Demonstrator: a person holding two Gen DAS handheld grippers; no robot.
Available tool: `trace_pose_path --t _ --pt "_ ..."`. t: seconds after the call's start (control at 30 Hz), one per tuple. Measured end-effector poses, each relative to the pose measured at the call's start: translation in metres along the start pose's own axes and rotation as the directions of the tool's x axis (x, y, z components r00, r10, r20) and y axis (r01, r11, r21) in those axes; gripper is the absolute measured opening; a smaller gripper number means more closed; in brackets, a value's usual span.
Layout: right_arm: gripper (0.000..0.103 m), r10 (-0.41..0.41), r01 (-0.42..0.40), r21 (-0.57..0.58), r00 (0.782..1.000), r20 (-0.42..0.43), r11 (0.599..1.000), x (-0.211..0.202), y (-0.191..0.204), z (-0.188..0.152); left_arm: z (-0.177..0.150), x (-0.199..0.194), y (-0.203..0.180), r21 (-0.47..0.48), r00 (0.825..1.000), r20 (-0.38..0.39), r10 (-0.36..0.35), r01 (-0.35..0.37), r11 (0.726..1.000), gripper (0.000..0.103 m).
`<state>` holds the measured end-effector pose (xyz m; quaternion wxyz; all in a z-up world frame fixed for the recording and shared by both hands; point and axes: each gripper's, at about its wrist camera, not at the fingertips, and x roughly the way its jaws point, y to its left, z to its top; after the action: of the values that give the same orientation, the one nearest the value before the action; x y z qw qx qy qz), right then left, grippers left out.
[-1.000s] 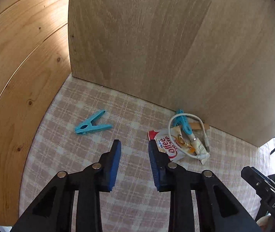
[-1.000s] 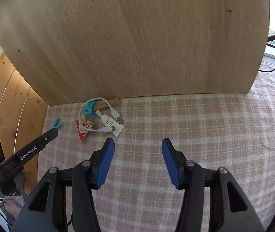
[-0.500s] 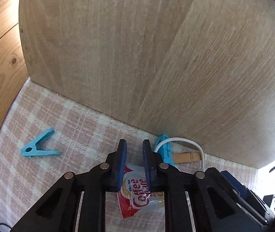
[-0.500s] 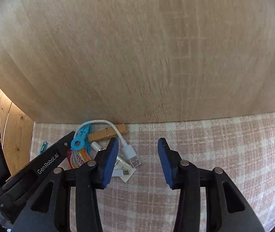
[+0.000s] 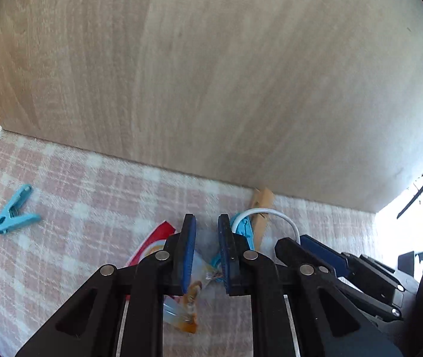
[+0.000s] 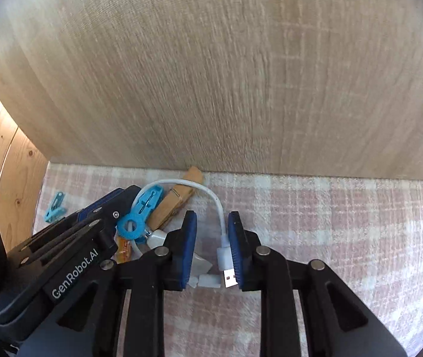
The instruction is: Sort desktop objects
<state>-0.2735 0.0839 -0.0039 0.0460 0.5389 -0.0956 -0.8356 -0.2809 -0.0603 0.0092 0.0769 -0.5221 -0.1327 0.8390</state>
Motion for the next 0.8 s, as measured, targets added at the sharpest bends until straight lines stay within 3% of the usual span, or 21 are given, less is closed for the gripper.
trace_pose_path --t 0.2,0.3,0.5,0.57,0.67,0.73,0.8 --pt "0.02 -0.049 0.046 -0.088 0.998 -0.026 0.995 -0.026 -0.014 -0.047 -0.051 -0.01 -0.027 0.046 0.997 -0.062 -0.052 0.055 0.997 0.01" --pt "0.018 -0.072 0.067 -0.115 0.997 -0.039 0.991 -0.042 -0.028 -0.073 -0.083 -0.016 -0.051 0.113 0.995 -0.092 -0.049 0.059 0.992 0.01" --pt "0.018 -0.112 0.098 -0.15 0.99 -0.089 0.984 -0.075 -0.063 -0.129 -0.108 -0.019 -0.087 0.211 0.98 -0.182 -0.087 0.125 0.97 0.011" --pt "0.018 -0.123 0.103 -0.163 0.985 -0.117 0.981 -0.085 -0.072 -0.146 -0.132 -0.027 -0.103 0.235 0.971 -0.216 -0.097 0.149 0.961 0.011" --pt "0.018 -0.145 0.111 -0.192 0.974 -0.172 0.975 -0.095 -0.082 -0.162 -0.155 -0.039 -0.116 0.247 0.966 -0.246 -0.077 0.14 0.959 0.011" --pt "0.018 -0.123 0.093 -0.158 0.975 -0.185 0.983 -0.106 -0.09 -0.164 -0.155 -0.047 -0.107 0.221 0.972 -0.229 -0.053 0.105 0.969 0.012" --pt "0.019 -0.094 0.077 -0.118 0.985 -0.144 0.99 -0.122 -0.096 -0.157 -0.128 -0.056 -0.069 0.181 0.981 -0.193 -0.024 0.059 0.982 0.026"
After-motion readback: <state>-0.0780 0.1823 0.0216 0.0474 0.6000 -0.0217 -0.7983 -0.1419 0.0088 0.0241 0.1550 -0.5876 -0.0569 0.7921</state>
